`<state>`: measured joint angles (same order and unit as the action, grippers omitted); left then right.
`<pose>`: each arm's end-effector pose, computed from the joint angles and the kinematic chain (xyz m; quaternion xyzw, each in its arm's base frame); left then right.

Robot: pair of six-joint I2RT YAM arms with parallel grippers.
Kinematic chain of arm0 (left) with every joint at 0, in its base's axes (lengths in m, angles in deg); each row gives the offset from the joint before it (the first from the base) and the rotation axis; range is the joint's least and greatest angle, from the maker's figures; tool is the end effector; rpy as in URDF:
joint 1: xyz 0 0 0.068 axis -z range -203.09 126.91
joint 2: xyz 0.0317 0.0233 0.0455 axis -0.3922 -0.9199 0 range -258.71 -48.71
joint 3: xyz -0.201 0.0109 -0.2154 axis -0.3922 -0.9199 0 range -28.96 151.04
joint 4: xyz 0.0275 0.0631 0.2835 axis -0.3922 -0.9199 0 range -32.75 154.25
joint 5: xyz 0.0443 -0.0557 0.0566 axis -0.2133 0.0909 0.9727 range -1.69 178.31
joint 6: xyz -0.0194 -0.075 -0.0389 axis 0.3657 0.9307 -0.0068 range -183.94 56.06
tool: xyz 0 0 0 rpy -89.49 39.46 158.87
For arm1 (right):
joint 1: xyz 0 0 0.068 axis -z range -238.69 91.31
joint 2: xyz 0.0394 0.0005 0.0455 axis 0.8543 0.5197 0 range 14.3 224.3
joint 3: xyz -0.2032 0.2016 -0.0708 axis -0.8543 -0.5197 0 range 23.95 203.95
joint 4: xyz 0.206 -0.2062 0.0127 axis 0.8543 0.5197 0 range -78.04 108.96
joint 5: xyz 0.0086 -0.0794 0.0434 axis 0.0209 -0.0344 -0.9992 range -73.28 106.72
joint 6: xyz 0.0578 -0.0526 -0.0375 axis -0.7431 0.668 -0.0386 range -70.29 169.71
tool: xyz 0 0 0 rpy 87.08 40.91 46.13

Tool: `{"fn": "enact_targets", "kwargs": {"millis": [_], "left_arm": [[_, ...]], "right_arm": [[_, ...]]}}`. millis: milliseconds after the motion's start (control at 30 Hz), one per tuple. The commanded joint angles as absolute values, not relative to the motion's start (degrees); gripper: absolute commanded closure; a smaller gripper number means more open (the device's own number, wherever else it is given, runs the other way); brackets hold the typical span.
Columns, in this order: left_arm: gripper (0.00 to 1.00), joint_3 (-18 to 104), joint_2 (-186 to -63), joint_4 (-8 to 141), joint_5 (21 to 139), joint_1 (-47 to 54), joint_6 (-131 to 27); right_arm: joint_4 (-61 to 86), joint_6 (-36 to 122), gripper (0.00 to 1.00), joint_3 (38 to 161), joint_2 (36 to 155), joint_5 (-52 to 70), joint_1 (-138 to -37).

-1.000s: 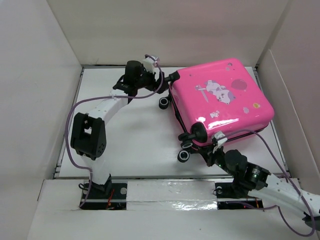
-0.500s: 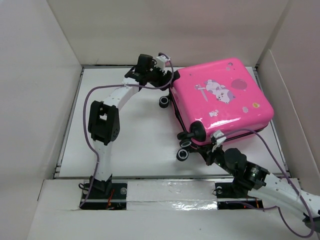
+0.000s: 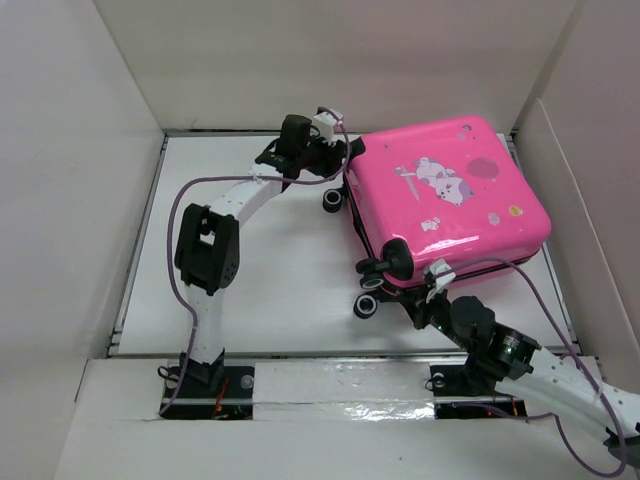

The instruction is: Pack the luggage

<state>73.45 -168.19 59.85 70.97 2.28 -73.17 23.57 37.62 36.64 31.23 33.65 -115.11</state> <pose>0.5148 -0.2694 0.2852 0.3240 0.7548 -0.2015 0.5335 0.1116 0.1278 0.1961 -0.2155 0.7643 0.2386 0.5590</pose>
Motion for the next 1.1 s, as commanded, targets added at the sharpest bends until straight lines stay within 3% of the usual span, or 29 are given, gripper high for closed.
{"fn": "enact_targets", "kwargs": {"millis": [0, 233, 367, 467, 533, 567, 700, 900, 1067], "left_arm": [[1.0, 67.4, -161.74, 70.84, 76.88, -0.22, -68.34], [1.0, 40.33, -150.41, 92.97, 80.75, -10.76, -50.17], [1.0, 29.42, -143.83, 102.72, 84.0, -11.49, -43.38], [1.0, 21.94, -140.91, 114.3, 73.44, -11.49, -41.09], [0.85, 25.95, -140.99, 110.95, 70.48, -9.3, -44.67], [0.59, 28.06, -141.16, 106.49, 69.08, -8.07, -46.87], [0.19, 39.21, -143.79, 98.98, 62.41, -6.39, -51.54], [0.06, 53.81, -151.18, 83.69, 57.46, -5.07, -58.22], [0.05, 59.36, -156.79, 79.83, 55.18, -2.09, -59.54]], "right_arm": [[19.86, 39.08, 1.0, 40.47, 28.99, 35.61, -114.59], [18.46, 42.24, 1.0, 42.14, 32.39, 33.08, -109.94], [15.92, 44.0, 1.0, 42.59, 35.13, 29.03, -107.04], [14.42, 44.61, 1.0, 43.02, 37.06, 26.57, -105.63], [13.8, 44.79, 1.0, 43.2, 37.59, 25.17, -105.1], [13.8, 44.53, 1.0, 43.11, 37.51, 24.98, -105.09], [13.71, 44.18, 1.0, 42.15, 35.84, 23.93, -105.09], [13.45, 43.91, 1.0, 41.62, 35.31, 22.7, -105.09], [12.57, 43.91, 1.0, 41.62, 37.32, 22.08, -105.09]]}}
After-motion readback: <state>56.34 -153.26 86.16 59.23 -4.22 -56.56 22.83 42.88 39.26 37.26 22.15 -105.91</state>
